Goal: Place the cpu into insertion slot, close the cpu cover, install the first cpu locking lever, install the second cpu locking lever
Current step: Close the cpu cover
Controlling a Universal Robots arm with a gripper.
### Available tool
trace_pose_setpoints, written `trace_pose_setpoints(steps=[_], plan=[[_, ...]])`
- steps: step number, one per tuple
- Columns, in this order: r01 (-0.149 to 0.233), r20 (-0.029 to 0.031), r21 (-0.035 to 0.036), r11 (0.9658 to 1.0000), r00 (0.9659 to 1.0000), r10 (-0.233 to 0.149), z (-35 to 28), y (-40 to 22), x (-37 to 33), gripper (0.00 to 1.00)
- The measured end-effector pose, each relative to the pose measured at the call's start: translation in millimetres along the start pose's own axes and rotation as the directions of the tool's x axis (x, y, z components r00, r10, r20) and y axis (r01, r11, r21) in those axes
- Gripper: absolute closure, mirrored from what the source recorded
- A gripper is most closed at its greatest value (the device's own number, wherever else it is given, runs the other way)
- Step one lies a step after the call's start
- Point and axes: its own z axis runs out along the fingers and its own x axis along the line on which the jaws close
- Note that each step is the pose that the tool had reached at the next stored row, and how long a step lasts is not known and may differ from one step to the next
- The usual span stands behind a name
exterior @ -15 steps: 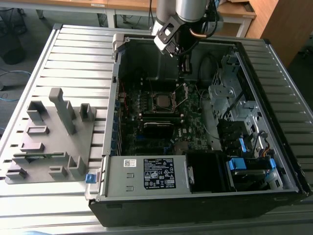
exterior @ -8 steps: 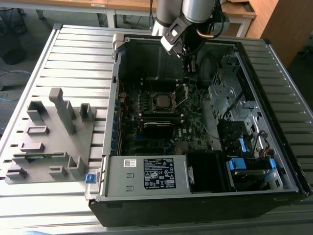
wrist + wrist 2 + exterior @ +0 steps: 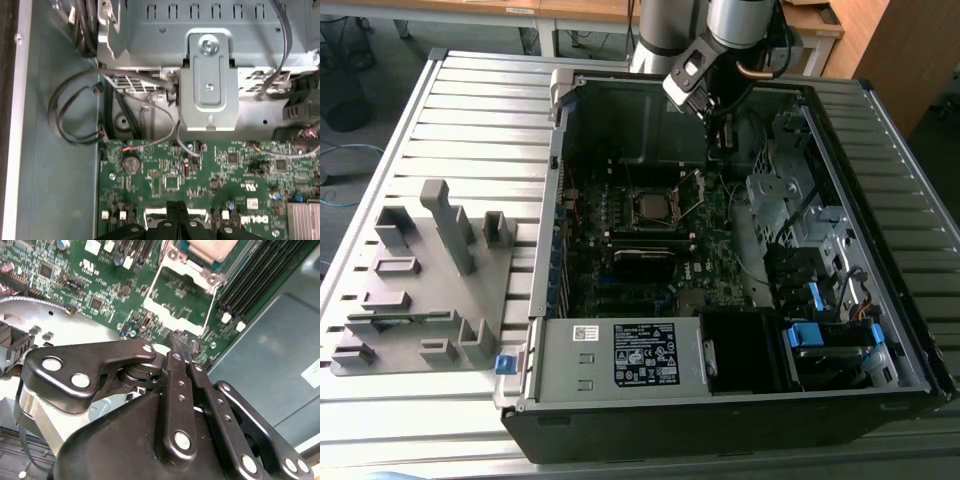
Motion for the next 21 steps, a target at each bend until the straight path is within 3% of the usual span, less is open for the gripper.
trace_pose_setpoints(steps=[6,15,21], plan=[[0.0,0.0001,0.0,1.0,1.0,0.0,0.9,10.8,0.2,0.89],[0.0,0.0001,0.0,1.0,1.0,0.0,1.1,11.0,0.1,0.89],[0.0,0.0007,0.0008,1.0,1.0,0.0,8.0,11.3,0.2,0.89]])
